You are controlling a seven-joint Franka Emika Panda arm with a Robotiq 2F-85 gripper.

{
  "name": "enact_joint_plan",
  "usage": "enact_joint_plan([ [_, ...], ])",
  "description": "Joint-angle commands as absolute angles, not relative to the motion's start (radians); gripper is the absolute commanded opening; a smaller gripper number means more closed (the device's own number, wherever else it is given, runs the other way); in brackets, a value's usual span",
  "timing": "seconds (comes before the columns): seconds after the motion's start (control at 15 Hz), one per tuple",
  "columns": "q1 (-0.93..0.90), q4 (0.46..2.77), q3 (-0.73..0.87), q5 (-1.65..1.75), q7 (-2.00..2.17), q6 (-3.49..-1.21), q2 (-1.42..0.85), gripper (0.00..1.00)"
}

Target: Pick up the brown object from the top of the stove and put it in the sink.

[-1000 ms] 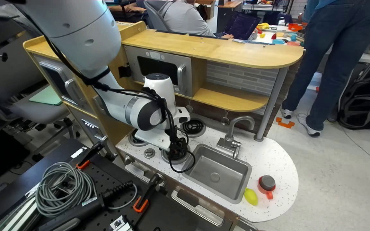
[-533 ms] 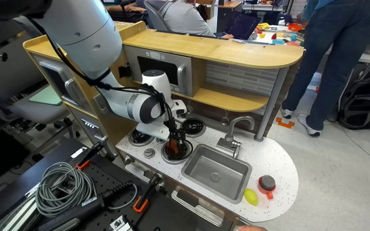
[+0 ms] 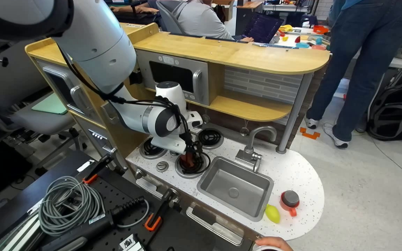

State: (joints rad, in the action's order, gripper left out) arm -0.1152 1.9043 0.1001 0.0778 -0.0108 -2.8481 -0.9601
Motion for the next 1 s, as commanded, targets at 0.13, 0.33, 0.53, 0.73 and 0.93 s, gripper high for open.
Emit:
enact_joint_plan([
  [0.13,-0.124,1.839,0.107,0.091,0.012,-2.854,-1.021,0.68],
  [0.33,-0.111,1.865,0.098,0.084,0.009,-2.846,-0.983,0.47],
  [0.53,-0.103,1.913,0.097,0.080,0.015,-2.843,-0.937,0.26],
  [0.73,-0.103,1.985,0.108,0.073,0.041,-2.833,-0.873,0.19],
  [0.93,-0.086,2.076,0.138,0.074,0.056,-2.838,-0.790,0.00],
])
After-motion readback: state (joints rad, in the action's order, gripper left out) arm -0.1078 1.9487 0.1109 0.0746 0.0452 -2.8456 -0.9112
